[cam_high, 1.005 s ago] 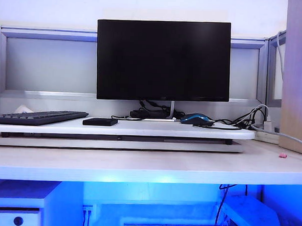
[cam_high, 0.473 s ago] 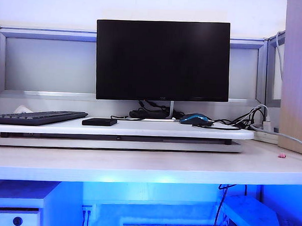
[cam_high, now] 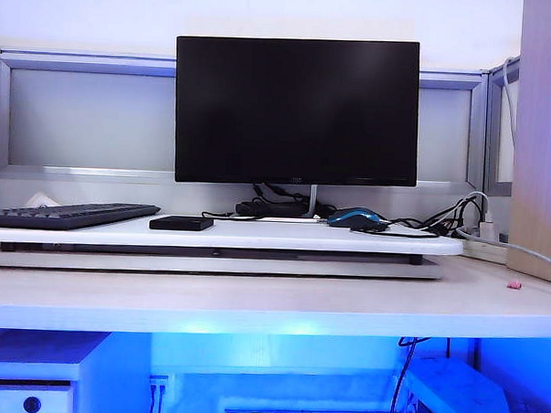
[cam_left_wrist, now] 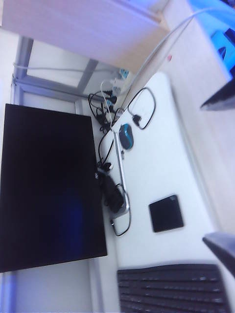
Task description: Unplug the data cable of the portable hard drive.
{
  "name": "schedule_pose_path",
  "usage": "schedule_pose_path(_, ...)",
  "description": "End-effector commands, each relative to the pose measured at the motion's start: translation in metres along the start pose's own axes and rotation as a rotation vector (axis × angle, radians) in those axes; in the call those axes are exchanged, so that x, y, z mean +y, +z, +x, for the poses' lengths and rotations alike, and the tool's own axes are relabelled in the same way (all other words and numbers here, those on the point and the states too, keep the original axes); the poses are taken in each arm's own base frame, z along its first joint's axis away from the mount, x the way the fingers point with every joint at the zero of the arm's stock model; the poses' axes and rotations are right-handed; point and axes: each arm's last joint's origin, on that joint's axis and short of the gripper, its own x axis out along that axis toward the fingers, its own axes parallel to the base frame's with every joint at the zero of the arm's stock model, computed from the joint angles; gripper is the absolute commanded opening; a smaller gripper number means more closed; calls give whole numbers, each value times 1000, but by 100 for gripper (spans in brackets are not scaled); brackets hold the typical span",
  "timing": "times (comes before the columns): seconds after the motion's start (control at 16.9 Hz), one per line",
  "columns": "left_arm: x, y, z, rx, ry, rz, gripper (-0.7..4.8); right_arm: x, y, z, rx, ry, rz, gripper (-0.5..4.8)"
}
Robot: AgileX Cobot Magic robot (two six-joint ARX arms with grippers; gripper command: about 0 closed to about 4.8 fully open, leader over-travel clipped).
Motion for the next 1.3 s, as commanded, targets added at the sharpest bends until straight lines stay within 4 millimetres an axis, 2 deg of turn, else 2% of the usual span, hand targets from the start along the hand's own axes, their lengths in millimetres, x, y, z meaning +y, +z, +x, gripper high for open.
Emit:
schedule_pose_path(0.06, -7, -49, -39, -51, 98, -15, 329, 1, -51, -27, -11, -3, -1, 421)
schedule_pose_path(0.18, -10, -68, -55, -72, 143, -11, 325, 1, -73, -38, -22, -10, -4, 421)
schedule_pose_path(0.3, -12, -90, -70, -64, 216, -16, 284, 1, -96, -48, -25, -9, -4, 421)
schedule_pose_path(0.41, -9, -110, -65, 99, 240, -52, 272, 0, -122, -56, -16, -10, -2, 391)
schedule_pose_path(0.53, -8, -113, -64, 114, 243, -57, 239, -1, -139, -62, 31, -38, 10, 292)
schedule_pose_path(0.59, -8, -113, -64, 113, 250, -59, 217, -1, -144, -63, 52, -50, 15, 263)
schedule_pose_path(0.65, -8, -113, -64, 111, 270, -66, 149, -2, -150, -65, 91, -64, 23, 183)
schedule_pose_path(0.71, -7, -113, -64, 110, 274, -69, 65, -2, -151, -67, 89, -92, 28, 64)
schedule_pose_path(0.77, -7, -113, -64, 110, 274, -70, 3, -2, -152, -68, 83, -97, 27, -14)
schedule_pose_path(1.06, -7, -113, -64, 111, 271, -66, -6, -6, -153, -68, 47, -209, 30, -1)
schedule_pose_path(1.12, -6, -115, -61, 100, 271, -46, -6, -9, -158, -57, 10, -200, 41, -1)
schedule_pose_path(1.24, 1, -131, -38, 27, 220, -37, -6, -18, -181, -31, -29, -173, 101, -1)
schedule_pose_path(1.3, 4, -135, -33, 10, 244, -46, -6, -20, -187, -25, -48, -178, 98, -1)
